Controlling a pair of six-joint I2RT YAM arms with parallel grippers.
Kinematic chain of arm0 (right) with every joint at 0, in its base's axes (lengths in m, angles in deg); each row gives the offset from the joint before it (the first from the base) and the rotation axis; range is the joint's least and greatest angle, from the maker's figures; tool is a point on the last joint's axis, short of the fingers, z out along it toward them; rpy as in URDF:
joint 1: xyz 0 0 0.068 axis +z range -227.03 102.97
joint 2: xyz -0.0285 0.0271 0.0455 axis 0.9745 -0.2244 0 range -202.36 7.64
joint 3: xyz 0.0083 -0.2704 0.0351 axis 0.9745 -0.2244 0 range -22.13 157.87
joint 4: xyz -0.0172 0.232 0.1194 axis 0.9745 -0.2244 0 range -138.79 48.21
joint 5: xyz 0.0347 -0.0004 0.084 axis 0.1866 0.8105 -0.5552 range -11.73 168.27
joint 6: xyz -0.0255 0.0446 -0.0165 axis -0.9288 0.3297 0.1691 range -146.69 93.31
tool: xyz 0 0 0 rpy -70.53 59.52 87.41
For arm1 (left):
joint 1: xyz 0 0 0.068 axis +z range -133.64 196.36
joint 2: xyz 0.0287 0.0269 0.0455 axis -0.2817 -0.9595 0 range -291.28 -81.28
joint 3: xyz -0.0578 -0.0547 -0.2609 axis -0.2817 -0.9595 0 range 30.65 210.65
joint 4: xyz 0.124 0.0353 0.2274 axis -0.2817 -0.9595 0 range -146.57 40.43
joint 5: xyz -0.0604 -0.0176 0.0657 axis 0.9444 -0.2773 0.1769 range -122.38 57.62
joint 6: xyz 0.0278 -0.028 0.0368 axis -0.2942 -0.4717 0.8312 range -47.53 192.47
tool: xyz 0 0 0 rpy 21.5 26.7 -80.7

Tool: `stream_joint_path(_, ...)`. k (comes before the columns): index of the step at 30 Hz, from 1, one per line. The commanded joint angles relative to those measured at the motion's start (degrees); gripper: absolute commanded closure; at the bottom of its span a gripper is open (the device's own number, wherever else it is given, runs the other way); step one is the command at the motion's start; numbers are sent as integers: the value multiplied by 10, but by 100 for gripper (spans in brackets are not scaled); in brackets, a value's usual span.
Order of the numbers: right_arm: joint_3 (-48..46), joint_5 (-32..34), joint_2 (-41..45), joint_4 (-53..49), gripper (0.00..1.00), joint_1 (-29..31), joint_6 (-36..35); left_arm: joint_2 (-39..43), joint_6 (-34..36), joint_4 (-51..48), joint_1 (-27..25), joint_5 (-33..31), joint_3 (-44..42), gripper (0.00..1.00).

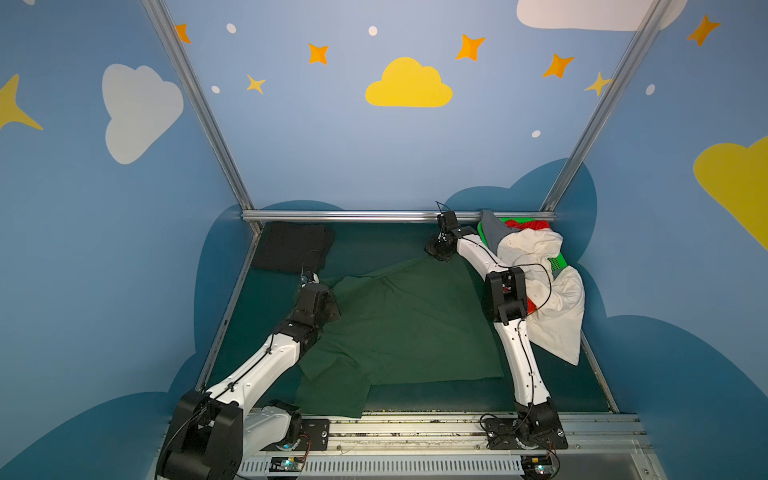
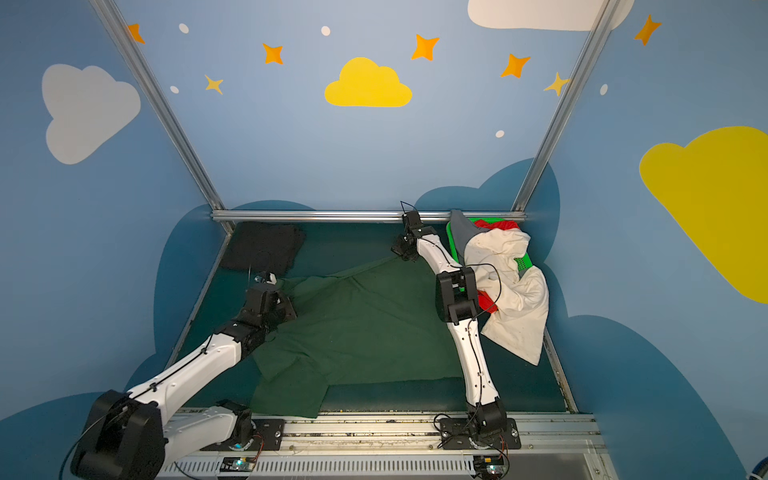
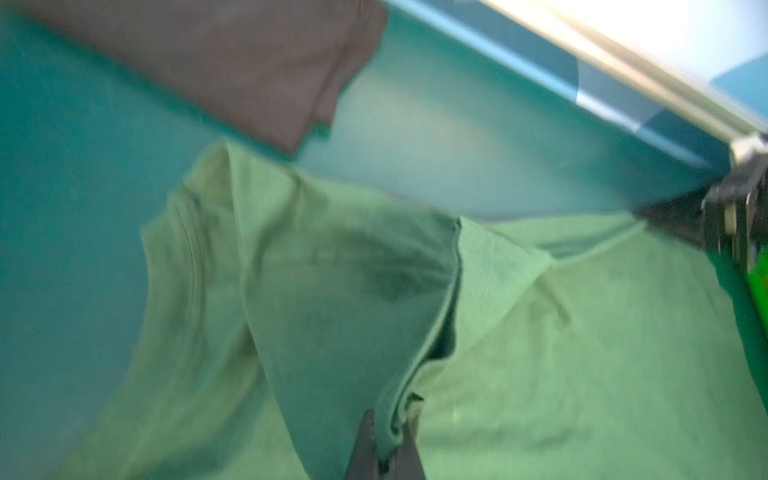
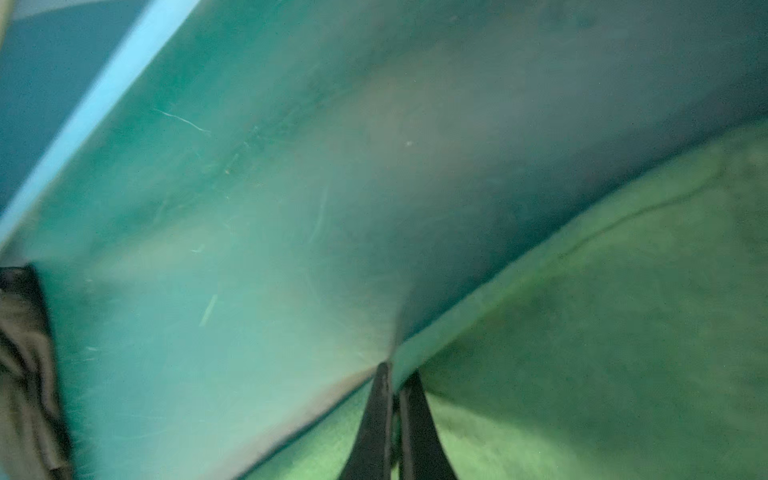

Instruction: Fold and stack the t-shirts

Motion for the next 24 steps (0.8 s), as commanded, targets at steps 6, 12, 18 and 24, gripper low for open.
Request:
stream_joint_path(6, -24, 63, 49, -23, 100, -16, -55, -126, 52, 14, 24, -35, 142, 96)
stream_joint_path(12, -52, 51, 62, -12, 100, -39, -58, -109, 51, 50, 43, -51, 149, 96)
stream_joint_path(18, -77, 33, 69, 6, 100, -53, -48, -99, 49, 58, 47, -12, 144, 96)
stream_joint_path(24, -69, 19, 70, 17, 100, -57, -50, -103, 56, 67, 41, 28, 150, 96)
